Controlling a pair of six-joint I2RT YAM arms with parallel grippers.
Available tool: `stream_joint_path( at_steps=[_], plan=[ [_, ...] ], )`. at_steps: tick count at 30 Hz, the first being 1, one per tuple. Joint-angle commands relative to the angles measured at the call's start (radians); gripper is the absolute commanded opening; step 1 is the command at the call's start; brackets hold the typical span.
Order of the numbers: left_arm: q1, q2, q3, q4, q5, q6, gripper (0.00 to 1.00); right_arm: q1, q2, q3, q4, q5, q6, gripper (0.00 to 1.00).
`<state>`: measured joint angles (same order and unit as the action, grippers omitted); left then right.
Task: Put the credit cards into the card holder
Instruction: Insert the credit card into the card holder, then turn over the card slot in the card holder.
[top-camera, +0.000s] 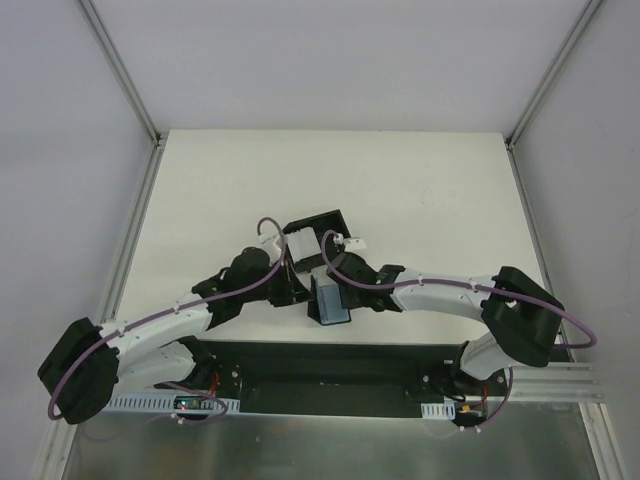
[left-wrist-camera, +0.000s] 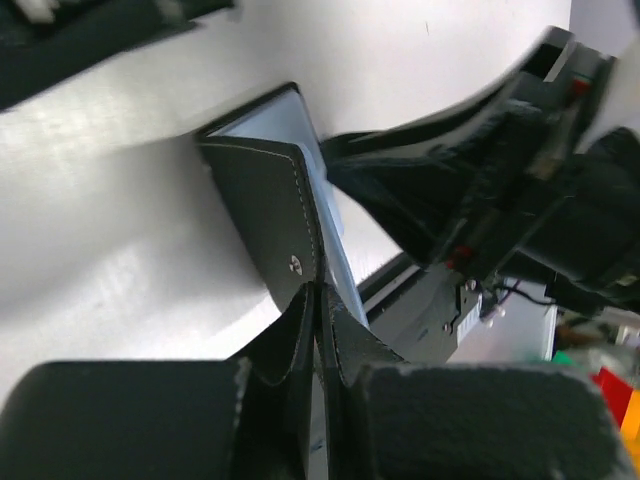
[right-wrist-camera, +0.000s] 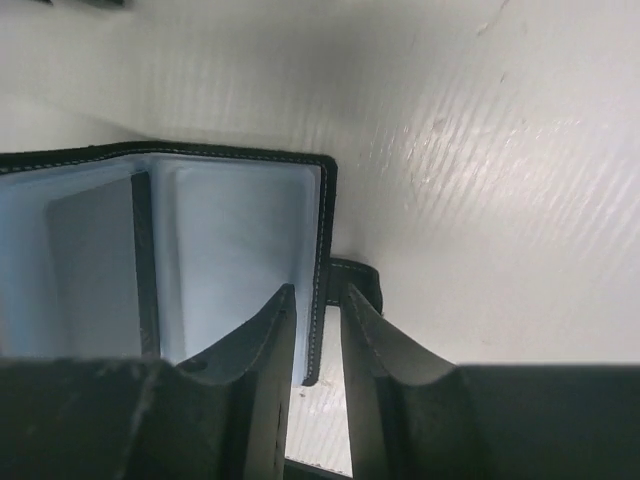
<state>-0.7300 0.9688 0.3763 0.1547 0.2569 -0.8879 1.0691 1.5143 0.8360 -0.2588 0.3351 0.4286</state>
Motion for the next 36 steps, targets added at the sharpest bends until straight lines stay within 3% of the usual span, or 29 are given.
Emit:
stream_joint_path(
  at_steps=[1,6,12,18,25,36],
  plan=[
    [-0.094,0.178,0.143,-0.010,0.045,0.079,0.00,-0.005,0.026,-0.034,0.016,-0.094,0.052,0.27],
    [-0.146,0.262,0.176,-0.023,-0.037,0.018,0.00,-0.029,-0.018,-0.044,-0.052,-0.015,0.067,0.26],
    [-0.143,0.090,-0.002,-0.044,-0.234,-0.118,0.00,-0.054,-0.173,-0.074,-0.045,0.004,0.016,0.29],
    [-0.137,-0.076,-0.171,-0.055,-0.347,-0.273,0.00,-0.054,-0.163,-0.074,0.074,-0.175,0.030,0.30],
    [-0.135,-0.125,-0.241,-0.061,-0.377,-0.319,0.00,-0.055,-0.089,-0.084,0.205,-0.310,0.081,0.29],
    [-0.135,-0.071,-0.218,-0.060,-0.364,-0.292,0.00,-0.063,0.003,-0.057,0.181,-0.366,0.098,0.31]
  ],
)
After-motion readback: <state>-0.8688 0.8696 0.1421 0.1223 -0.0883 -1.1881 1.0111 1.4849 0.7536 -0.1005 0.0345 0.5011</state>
